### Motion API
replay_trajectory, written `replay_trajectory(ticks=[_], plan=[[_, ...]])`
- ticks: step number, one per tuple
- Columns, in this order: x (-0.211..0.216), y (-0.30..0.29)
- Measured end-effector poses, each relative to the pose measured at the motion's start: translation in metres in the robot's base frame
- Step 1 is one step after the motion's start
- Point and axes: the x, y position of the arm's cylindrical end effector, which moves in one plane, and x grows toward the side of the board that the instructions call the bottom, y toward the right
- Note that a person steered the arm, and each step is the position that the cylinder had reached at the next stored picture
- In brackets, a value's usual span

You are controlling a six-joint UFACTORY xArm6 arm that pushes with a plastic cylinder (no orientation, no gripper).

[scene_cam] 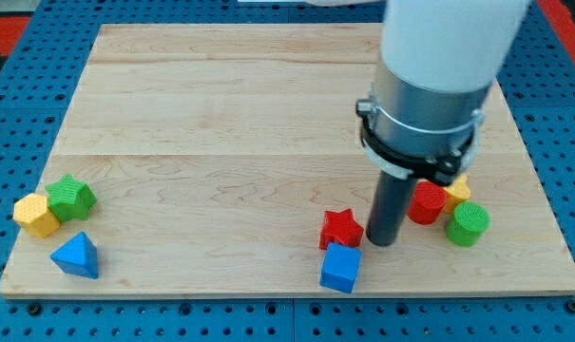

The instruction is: Push the blue cube towards the green star

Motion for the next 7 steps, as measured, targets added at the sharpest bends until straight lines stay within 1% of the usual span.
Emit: replay_trajectory(ticks=[1, 2, 4, 5, 6, 7], plan=[[0.017, 0.03], [0.036, 0.02], [0.039, -0.079], [0.033, -0.112], [0.015, -0.115], [0.004, -0.144]])
